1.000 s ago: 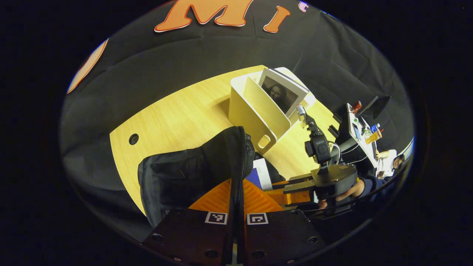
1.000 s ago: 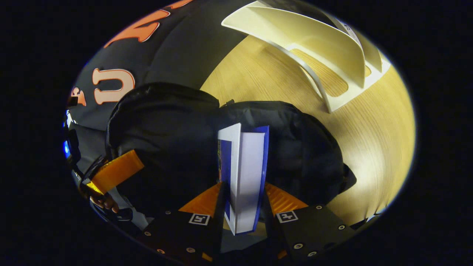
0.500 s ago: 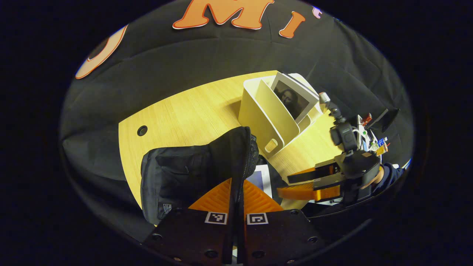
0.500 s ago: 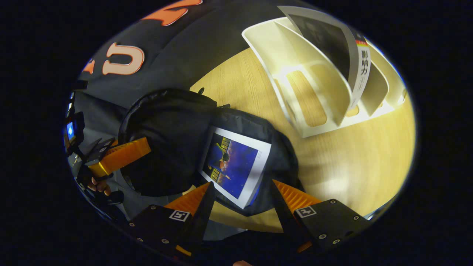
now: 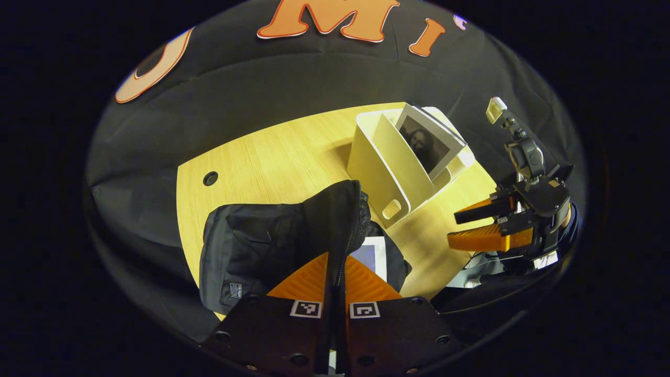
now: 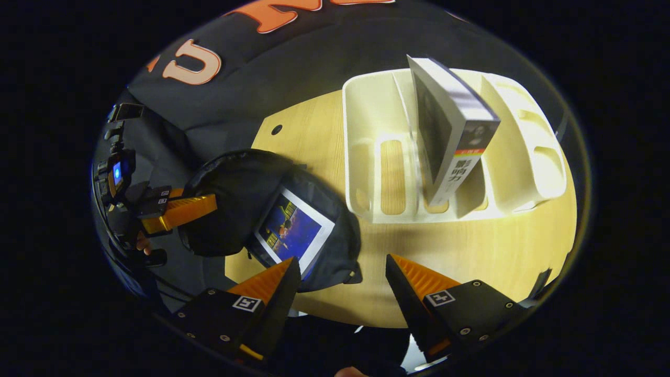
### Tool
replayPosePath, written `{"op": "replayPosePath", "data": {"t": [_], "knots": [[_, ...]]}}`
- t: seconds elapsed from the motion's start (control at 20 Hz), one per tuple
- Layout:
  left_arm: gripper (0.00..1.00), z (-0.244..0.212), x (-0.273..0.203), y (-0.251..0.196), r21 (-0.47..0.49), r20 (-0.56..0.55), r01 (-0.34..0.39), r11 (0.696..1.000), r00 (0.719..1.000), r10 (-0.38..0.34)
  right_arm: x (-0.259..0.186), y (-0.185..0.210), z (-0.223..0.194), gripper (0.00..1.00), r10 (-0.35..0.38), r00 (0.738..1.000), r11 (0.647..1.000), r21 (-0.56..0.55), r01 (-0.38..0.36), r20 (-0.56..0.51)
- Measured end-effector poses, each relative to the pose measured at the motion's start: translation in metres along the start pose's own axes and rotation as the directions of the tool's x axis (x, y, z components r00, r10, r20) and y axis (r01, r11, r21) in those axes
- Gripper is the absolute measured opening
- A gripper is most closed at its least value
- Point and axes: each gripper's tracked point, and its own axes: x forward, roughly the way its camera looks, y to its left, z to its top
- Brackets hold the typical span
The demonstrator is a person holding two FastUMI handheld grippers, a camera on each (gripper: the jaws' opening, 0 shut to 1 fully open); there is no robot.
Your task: Open the schoolbag, grab two books from the bookshelf and put them into the schoolbag.
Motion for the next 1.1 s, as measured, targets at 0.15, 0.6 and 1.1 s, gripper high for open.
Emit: {"op": "replayPosePath", "data": {"t": [0.15,0.6,1.1], "knots": [[0.06,0.001,0.003,-0.002,-0.014,-0.002,-0.008,1.000,1.000,0.008,-0.011,-0.011,0.012,0.98,-0.019,1.000,0.998,-0.054,0.018,-0.016],[0.06,0.001,0.008,-0.001,-0.052,-0.006,-0.027,0.998,1.000,0.027,-0.032,-0.051,0.051,0.98,-0.133,0.989,0.973,-0.200,0.117,-0.070],[0.06,0.003,0.017,0.005,-0.088,-0.016,-0.044,0.995,0.999,0.043,-0.037,-0.088,0.113,0.98,-0.214,0.971,0.960,-0.205,0.189,-0.110]]}}
